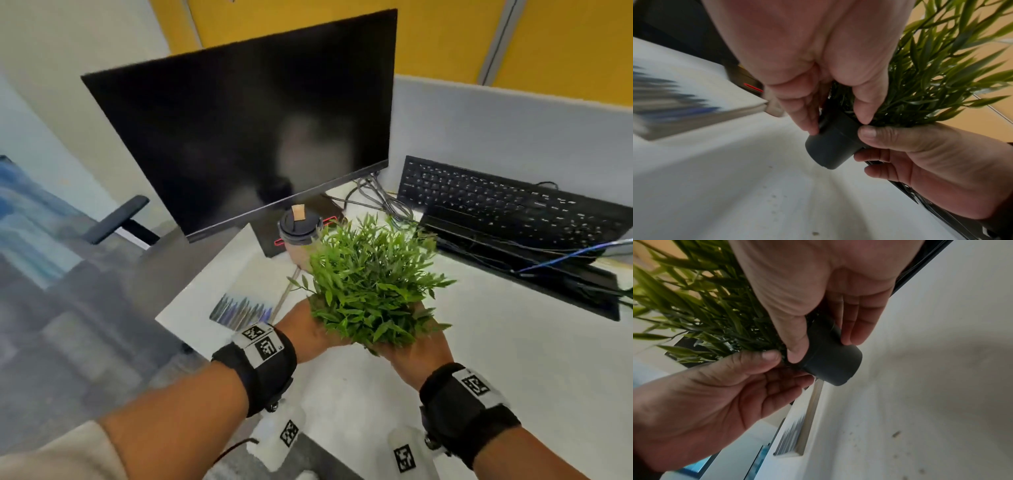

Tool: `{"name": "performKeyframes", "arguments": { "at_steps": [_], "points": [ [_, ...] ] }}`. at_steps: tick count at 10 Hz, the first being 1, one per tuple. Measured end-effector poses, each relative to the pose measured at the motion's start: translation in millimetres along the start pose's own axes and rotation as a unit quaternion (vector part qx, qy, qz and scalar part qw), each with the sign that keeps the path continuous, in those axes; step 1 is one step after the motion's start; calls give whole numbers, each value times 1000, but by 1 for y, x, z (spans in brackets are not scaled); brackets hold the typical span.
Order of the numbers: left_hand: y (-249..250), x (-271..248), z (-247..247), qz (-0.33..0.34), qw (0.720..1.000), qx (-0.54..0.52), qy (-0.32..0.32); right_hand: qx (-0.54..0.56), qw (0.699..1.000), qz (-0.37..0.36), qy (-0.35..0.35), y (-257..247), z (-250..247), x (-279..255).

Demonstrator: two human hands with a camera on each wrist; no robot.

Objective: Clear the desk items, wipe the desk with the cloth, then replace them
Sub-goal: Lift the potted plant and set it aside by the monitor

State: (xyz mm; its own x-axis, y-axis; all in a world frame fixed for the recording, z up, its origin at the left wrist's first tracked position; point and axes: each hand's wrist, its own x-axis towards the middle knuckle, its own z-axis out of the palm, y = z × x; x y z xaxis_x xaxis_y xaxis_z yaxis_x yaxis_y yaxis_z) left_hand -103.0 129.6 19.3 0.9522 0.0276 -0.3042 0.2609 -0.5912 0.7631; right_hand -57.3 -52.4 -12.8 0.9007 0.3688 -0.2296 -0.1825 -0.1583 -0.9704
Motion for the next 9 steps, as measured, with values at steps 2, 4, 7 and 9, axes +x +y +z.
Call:
{"name": "performKeyframes", "arguments": {
  "at_steps": [2,4,7,9],
  "points": [
    [-43,-25,-62,-50,999,8,-10,-48,996,-53,-49,-1,79,24],
    [-94,-34,-102,-185,979,-9,80,-132,990,-40,-40,7,146,52],
    [-127,-5,-143,-305,946,4,112,-162,986,-14,-46,-4,190,88],
    [-134,16,-156,-315,942,-32,108,-228,973,-26,-31,2,195,102]
  ]
}}
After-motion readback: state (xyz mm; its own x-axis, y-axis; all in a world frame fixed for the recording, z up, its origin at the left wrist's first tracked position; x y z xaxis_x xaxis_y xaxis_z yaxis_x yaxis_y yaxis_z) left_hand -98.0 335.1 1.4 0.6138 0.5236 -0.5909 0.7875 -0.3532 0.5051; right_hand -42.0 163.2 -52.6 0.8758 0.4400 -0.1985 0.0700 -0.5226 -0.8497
